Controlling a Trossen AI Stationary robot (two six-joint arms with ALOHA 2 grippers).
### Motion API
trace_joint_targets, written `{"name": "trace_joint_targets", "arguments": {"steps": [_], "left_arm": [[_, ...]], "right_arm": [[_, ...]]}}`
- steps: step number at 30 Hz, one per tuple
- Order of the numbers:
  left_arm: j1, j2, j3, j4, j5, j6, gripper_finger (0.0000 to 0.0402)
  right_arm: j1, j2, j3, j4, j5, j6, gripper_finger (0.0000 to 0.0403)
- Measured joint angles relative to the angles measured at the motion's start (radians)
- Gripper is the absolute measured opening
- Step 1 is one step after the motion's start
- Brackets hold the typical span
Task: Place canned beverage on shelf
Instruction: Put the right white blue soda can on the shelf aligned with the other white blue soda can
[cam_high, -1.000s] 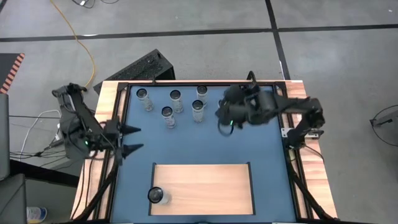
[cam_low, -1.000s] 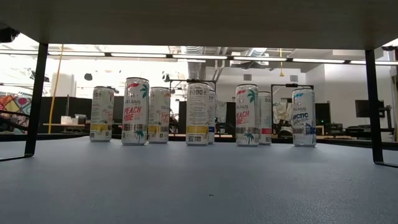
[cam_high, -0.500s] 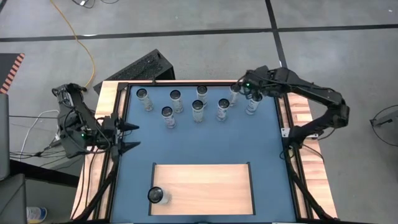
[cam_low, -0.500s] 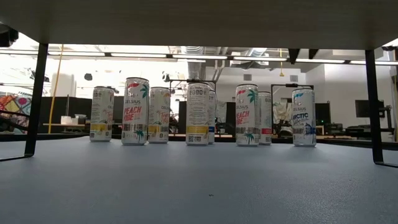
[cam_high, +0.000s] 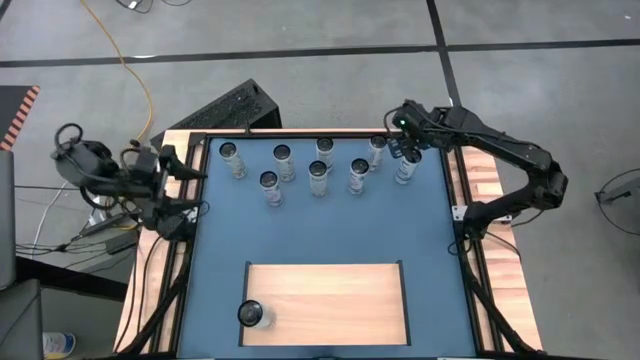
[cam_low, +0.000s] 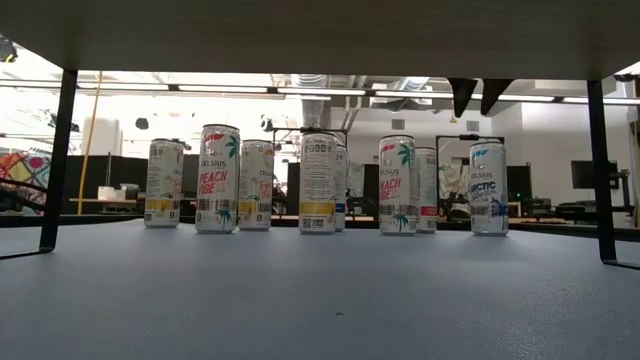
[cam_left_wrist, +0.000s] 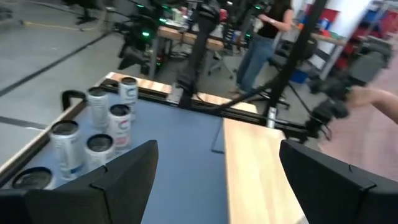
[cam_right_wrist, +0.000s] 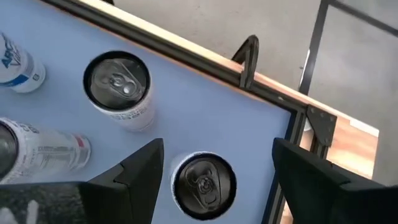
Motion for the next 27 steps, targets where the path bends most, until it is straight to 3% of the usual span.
{"name": "trace_joint_targets", "arguments": {"steps": [10, 18, 27], "left_arm": [[0.064, 0.066, -0.007, -0.072, 0.233, -0.039, 0.0322], [0.196, 0.129, -0.007, -0.062, 0.371, 0.051, 0.0322], [0.49, 0.237, -0.005, 0.009, 0.854, 0.182, 0.0322]], "right_arm": [[-0.05, 0.0, 0.0, -0.032, -0.118, -0.01, 0.0286], [-0.032, 0.001, -0.061, -0.03, -0.124, -0.002, 0.0286], [-0.032, 0.001, -0.093, -0.011, -0.146, -0.009, 0.0286]]}}
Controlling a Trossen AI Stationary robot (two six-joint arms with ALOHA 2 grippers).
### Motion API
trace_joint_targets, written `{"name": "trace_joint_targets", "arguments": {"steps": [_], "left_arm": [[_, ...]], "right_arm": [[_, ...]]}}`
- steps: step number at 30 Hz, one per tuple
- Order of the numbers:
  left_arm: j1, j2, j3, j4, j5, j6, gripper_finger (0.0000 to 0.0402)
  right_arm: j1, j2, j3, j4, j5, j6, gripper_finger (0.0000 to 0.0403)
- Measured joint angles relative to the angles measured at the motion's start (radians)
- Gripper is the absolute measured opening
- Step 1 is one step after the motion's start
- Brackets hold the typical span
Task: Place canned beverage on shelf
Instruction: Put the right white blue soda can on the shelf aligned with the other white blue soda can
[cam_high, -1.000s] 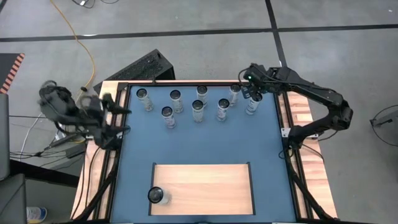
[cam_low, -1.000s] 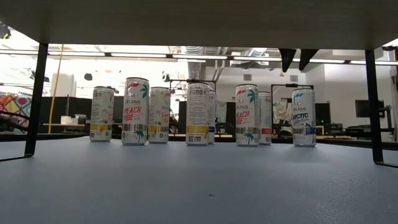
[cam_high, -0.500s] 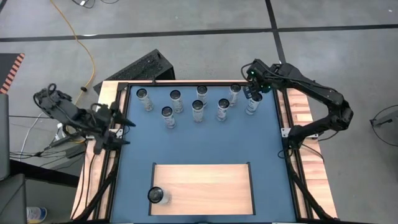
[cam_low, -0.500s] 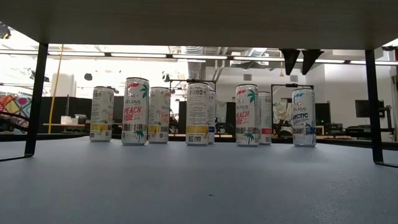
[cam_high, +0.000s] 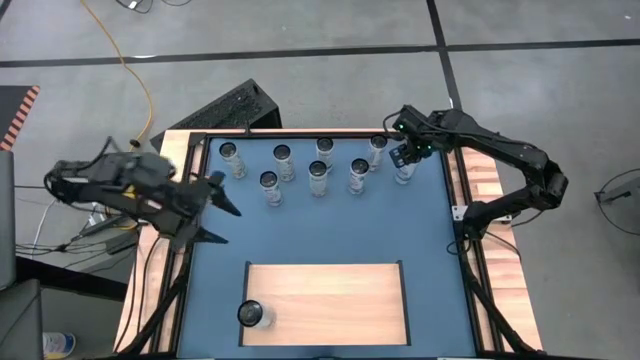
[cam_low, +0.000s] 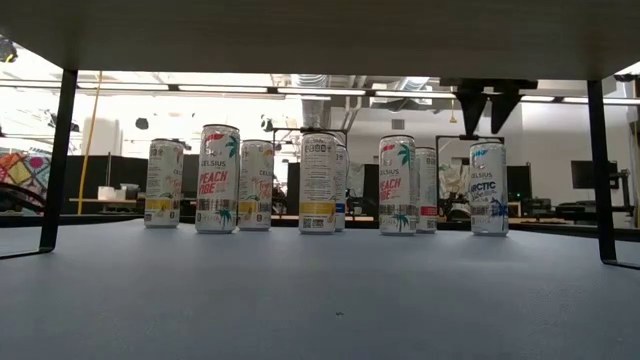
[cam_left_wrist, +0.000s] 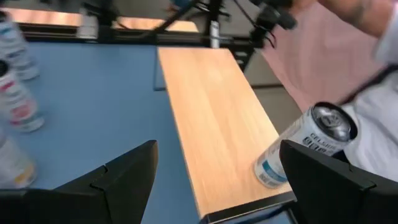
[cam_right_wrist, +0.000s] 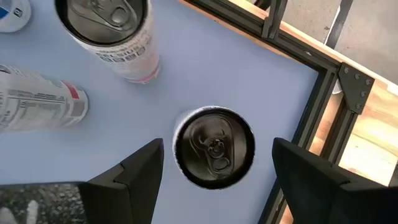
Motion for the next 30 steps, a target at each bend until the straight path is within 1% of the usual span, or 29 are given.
{"name": "trace_joint_targets", "arguments": {"steps": [3, 6, 9, 12, 18, 24, 27, 30], "left_arm": [[0.103, 0.033, 0.0, 0.013, 0.132, 0.057, 0.0322], [0.194, 0.063, 0.0, 0.013, 0.19, 0.09, 0.0322], [0.249, 0.078, 0.0, 0.016, 0.188, 0.118, 0.0322], [0.276, 0.082, 0.0, 0.031, 0.187, 0.131, 0.0322], [0.281, 0.076, 0.0, 0.028, 0.186, 0.138, 0.0322], [0.281, 0.069, 0.0, 0.026, 0.185, 0.142, 0.0322], [0.281, 0.067, 0.0, 0.026, 0.178, 0.142, 0.0322], [0.281, 0.068, 0.0, 0.026, 0.158, 0.142, 0.0322]], "right_arm": [[0.0, 0.0, 0.0, 0.008, 0.0, -0.007, 0.0286], [0.0, 0.012, 0.0, 0.007, 0.0, -0.044, 0.0286], [0.001, 0.041, -0.001, -0.006, 0.001, -0.048, 0.0286], [-0.002, 0.078, -0.001, -0.02, 0.0, -0.056, 0.0286], [0.0, 0.147, -0.001, -0.06, 0.007, -0.082, 0.0286], [-0.001, 0.146, 0.0, -0.066, 0.006, -0.086, 0.0286], [-0.013, 0.143, 0.0, -0.077, -0.019, -0.074, 0.0286], [-0.035, 0.143, 0.0, -0.089, -0.076, -0.075, 0.0279]]}}
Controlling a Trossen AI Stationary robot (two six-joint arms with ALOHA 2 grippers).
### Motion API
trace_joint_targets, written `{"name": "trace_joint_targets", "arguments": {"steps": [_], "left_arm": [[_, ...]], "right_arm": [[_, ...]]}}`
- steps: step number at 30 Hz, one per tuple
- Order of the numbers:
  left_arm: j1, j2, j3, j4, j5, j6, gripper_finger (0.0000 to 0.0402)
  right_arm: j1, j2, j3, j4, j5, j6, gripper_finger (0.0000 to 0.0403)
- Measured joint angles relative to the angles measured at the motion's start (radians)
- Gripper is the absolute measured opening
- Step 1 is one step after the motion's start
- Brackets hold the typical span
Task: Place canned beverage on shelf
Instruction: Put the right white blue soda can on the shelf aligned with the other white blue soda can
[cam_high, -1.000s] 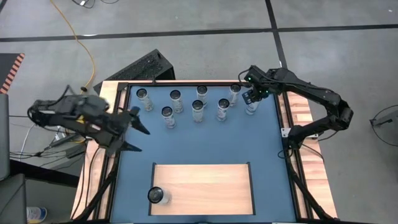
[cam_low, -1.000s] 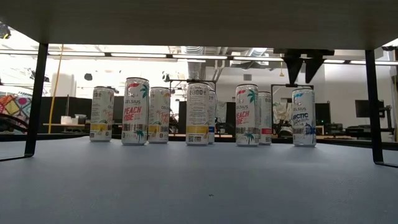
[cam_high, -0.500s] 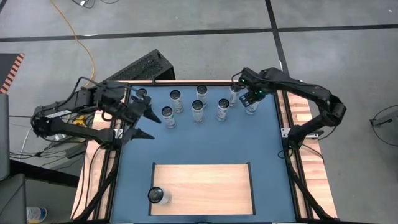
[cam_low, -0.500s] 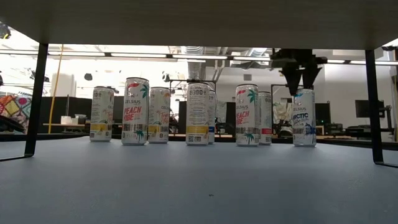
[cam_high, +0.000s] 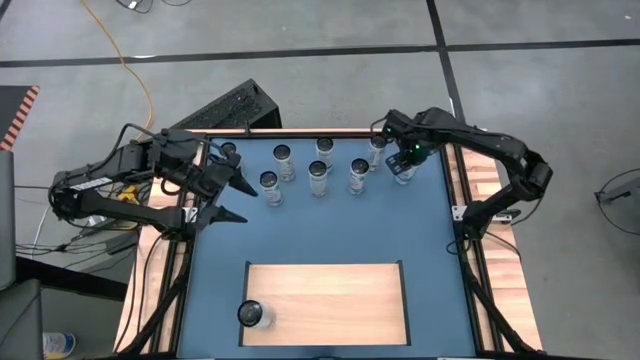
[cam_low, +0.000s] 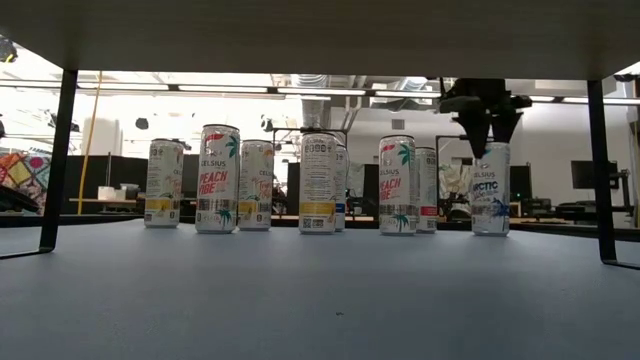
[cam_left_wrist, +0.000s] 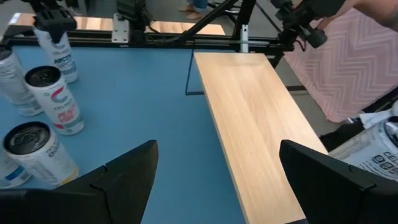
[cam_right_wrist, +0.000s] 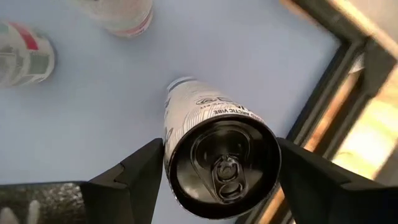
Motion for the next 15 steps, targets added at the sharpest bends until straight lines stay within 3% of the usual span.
{"name": "trace_joint_targets", "arguments": {"steps": [7, 15], "left_arm": [[0.0, 0.0, 0.0, 0.0, -0.008, 0.0, 0.0322], [0.0, 0.0, 0.0, 0.0, -0.045, -0.003, 0.0322]], "right_arm": [[-0.002, 0.001, 0.001, 0.004, -0.003, -0.001, 0.0208], [0.014, -0.007, 0.001, -0.017, -0.001, -0.008, 0.0206]]}}
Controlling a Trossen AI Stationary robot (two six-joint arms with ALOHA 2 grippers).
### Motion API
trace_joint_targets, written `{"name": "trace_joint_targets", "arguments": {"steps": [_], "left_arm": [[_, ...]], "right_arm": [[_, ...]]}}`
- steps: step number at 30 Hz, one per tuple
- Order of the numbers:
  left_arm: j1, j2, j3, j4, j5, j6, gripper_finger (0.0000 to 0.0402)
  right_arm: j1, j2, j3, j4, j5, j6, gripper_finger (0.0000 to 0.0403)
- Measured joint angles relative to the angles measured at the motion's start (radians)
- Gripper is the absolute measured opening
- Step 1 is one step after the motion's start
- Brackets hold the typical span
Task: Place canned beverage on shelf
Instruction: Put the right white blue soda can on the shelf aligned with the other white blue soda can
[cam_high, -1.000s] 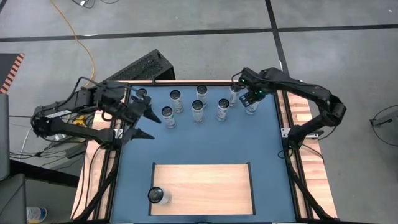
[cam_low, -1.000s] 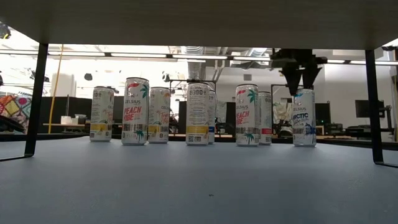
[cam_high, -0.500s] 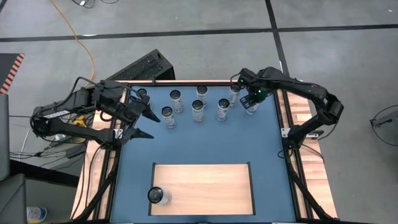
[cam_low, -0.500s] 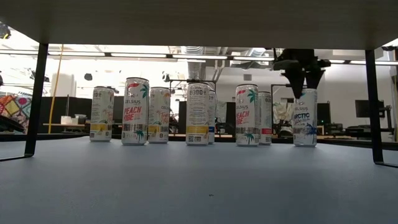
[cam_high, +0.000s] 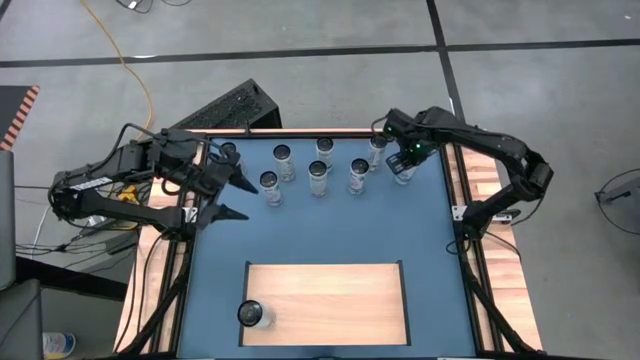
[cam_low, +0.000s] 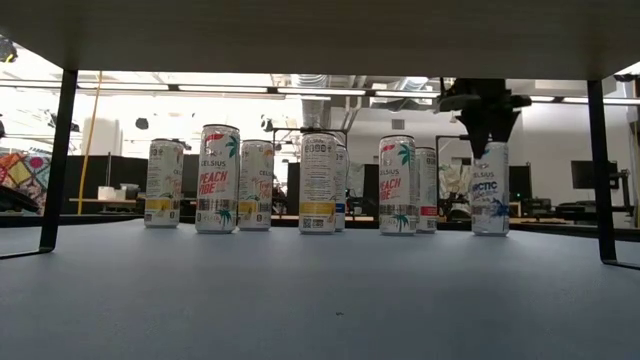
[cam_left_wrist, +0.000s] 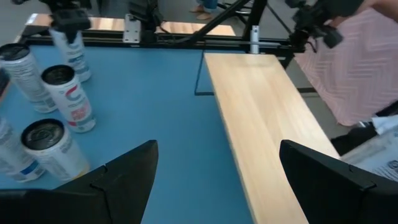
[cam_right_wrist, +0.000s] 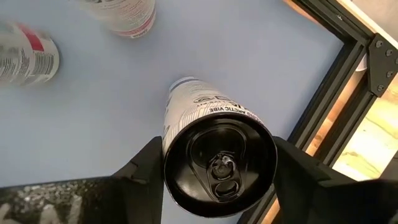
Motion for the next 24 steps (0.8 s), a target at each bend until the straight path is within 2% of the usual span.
{"name": "trace_joint_targets", "arguments": {"steps": [4, 9, 16, 24], "left_arm": [[0.0, 0.0, 0.0, 0.0, -0.023, -0.014, 0.0322], [0.0, 0.0, 0.0, 0.0, -0.023, -0.022, 0.0322], [0.0, 0.0, 0.0, -0.002, -0.059, -0.056, 0.0322], [0.0, 0.0, 0.0, -0.011, -0.07, -0.119, 0.0322]], "right_arm": [[0.039, -0.027, 0.034, -0.071, -0.015, 0.007, 0.0206], [0.118, -0.08, 0.143, -0.112, -0.008, 0.049, 0.0206], [0.296, -0.087, 0.354, -0.108, 0.001, 0.065, 0.0206], [0.528, -0.02, 0.587, -0.052, 0.028, 0.084, 0.0206]]}}
